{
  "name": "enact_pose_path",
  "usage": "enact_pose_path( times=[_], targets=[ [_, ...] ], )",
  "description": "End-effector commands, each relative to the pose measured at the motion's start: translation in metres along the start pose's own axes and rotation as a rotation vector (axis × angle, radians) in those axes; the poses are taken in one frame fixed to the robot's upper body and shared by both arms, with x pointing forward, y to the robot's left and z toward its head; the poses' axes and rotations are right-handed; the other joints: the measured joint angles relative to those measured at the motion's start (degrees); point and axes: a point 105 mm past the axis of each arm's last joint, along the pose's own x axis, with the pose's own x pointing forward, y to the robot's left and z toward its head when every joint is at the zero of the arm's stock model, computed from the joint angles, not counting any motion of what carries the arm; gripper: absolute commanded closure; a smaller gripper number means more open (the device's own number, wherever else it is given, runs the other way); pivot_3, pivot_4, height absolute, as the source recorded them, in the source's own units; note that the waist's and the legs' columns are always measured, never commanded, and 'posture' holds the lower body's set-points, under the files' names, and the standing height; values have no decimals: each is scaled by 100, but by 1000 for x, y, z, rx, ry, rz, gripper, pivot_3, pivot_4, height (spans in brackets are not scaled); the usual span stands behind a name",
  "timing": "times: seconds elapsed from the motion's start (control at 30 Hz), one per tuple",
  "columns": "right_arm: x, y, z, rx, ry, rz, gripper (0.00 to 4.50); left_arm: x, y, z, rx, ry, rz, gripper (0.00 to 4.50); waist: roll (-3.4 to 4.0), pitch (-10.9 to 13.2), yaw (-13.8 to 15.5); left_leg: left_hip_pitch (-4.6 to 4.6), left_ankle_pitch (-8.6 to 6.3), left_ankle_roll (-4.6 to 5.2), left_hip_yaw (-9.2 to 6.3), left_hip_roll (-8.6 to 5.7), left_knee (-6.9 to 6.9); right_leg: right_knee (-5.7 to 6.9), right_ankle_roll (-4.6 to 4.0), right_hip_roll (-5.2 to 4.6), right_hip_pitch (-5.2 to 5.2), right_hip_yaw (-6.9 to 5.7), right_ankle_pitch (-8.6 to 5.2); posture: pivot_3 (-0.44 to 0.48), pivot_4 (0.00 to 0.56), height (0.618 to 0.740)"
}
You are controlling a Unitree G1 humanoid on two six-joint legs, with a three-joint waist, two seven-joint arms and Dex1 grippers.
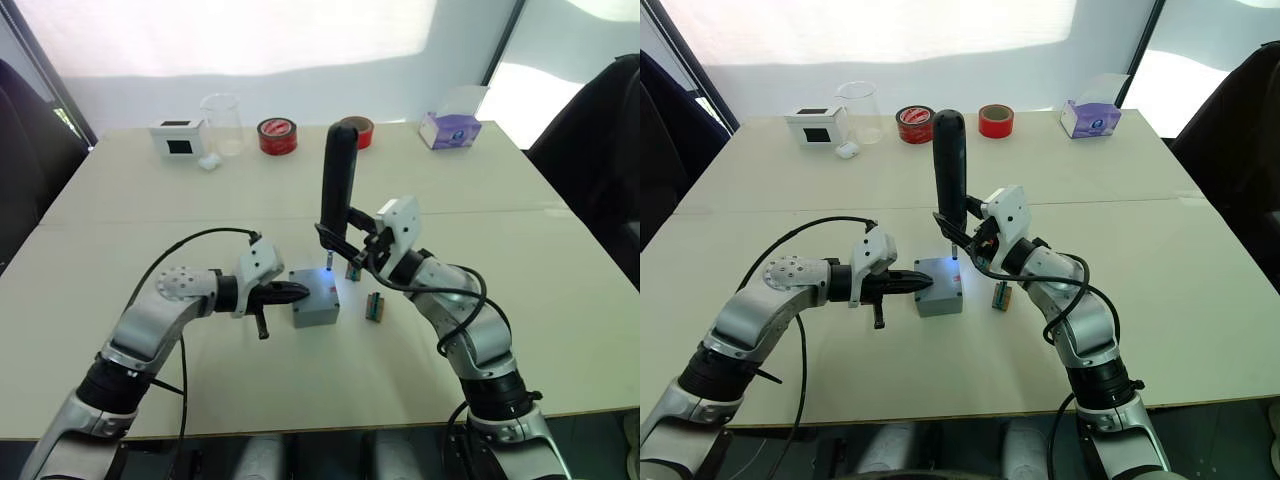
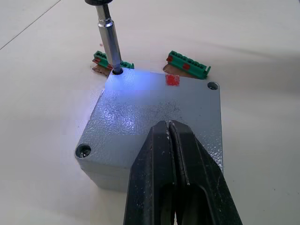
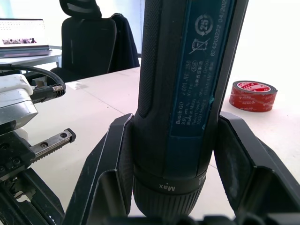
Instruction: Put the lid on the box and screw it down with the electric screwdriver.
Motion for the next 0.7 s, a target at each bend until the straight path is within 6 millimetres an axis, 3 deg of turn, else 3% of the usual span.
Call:
enact_pose_path(
  times=[0.03, 0.13, 0.23, 0.27, 0.33, 0.4, 0.5, 0.6, 0.7],
  targets=[
    [-13, -6, -51, 58, 212, -22, 2649, 3, -1, -4, 1, 19, -4, 4500, 0, 0, 4, 0, 0, 0, 0, 0, 0, 0, 0, -1, 0, 0, 0, 0, 150, 740],
    [-13, -12, -38, 29, 185, -28, 2649, 4, 0, -4, 2, 17, -2, 4500, 1, 1, 10, 0, 0, 0, 0, -1, -1, -2, -1, -5, -1, -1, -1, 0, 150, 740],
    [-11, -16, -8, -13, 117, -15, 2649, 3, 1, -3, -4, 12, 6, 4500, 4, 5, 17, 0, 0, 0, 0, -2, -2, -3, -7, -8, -1, -2, -4, 0, 150, 740],
    [-10, -18, 8, -22, 82, -9, 2649, 2, 2, -3, -8, 6, 7, 4500, 4, 6, 17, -4, 0, -1, 0, -3, -2, -3, -12, -12, -4, -3, -6, 0, 150, 740],
    [-10, -24, 64, -52, -33, 17, 2649, -1, 5, 0, -16, -16, 14, 4500, 9, 19, 19, -8, 0, -1, 0, -5, -2, -3, -12, -18, -9, -4, -7, 0, 150, 740],
    [-13, -26, 104, -87, -101, 44, 2649, -4, 8, 3, -28, -44, 19, 4500, 19, 44, 20, -41, 3, -5, 1, -9, -1, 1, -13, -33, -38, -7, -5, 0, 150, 740],
    [-22, -39, 132, -77, -115, 29, 2649, -6, 10, 9, -46, -90, 22, 4500, 23, 48, 13, -132, 18, -21, 0, -16, 3, 21, 8, -31, -119, -8, 11, 0, 150, 740],
    [-33, -62, 145, 79, -40, -1, 2649, -11, 11, 18, -54, -131, 5, 4500, 24, 51, 1, -134, 18, -21, 1, -10, -9, 10, 11, -18, -120, -15, 11, 0, 150, 740],
    [-51, -83, 114, 266, 266, -62, 2649, -17, 5, 28, -26, -149, -43, 4500, 18, 65, -13, -136, 17, -20, 4, -5, -11, 3, 9, -16, -118, -16, 10, 0, 150, 740]
  ],
)
